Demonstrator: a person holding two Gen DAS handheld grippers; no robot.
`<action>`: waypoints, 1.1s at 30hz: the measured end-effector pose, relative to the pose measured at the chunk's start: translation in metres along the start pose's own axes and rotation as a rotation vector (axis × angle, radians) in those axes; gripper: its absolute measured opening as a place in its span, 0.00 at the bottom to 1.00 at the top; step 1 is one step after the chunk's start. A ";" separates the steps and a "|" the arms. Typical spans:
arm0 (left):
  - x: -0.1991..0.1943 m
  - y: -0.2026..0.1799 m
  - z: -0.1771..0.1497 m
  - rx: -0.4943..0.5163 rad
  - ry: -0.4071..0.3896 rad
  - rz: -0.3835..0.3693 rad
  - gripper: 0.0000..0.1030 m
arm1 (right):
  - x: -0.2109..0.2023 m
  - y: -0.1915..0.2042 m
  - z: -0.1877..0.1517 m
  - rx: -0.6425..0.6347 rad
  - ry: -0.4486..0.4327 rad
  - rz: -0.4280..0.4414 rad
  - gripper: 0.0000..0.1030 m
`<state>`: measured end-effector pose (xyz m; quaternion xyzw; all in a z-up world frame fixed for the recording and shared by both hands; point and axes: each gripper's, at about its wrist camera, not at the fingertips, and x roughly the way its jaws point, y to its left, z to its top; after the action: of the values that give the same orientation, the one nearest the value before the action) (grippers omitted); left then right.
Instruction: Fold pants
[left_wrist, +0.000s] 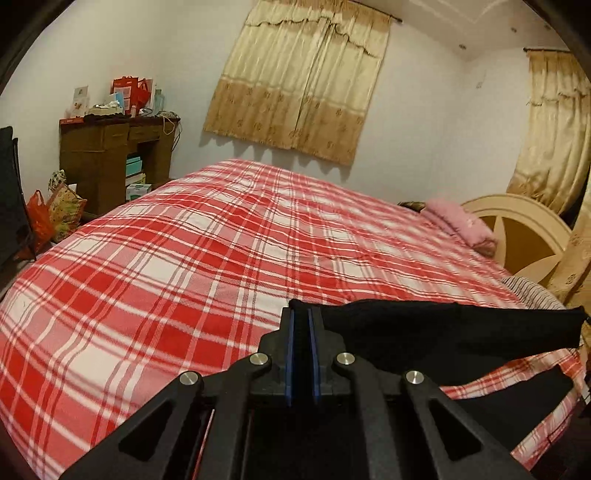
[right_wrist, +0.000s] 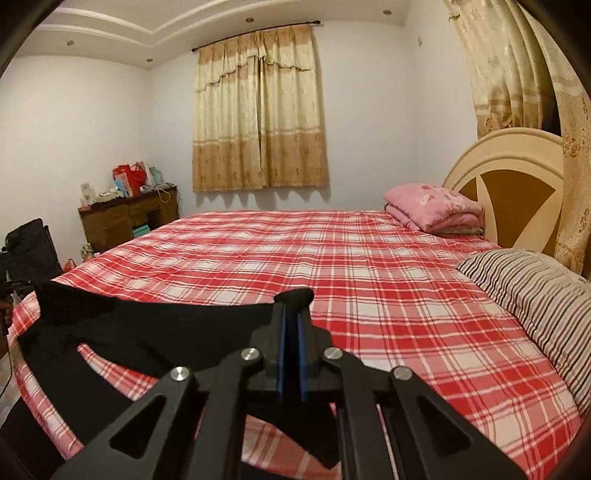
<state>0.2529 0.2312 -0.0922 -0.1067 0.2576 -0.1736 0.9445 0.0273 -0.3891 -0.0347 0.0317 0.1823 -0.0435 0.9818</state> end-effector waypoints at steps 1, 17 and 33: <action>-0.005 0.002 -0.004 -0.004 -0.002 -0.002 0.07 | -0.006 -0.002 -0.005 0.003 -0.001 -0.002 0.08; -0.043 0.040 -0.102 -0.023 0.091 -0.019 0.07 | -0.042 -0.047 -0.099 0.086 0.177 -0.056 0.08; -0.073 0.048 -0.122 0.185 0.148 0.152 0.10 | -0.063 -0.056 -0.130 0.034 0.325 -0.139 0.40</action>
<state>0.1432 0.2894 -0.1766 0.0139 0.3170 -0.1319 0.9391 -0.0828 -0.4295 -0.1356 0.0419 0.3394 -0.1089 0.9334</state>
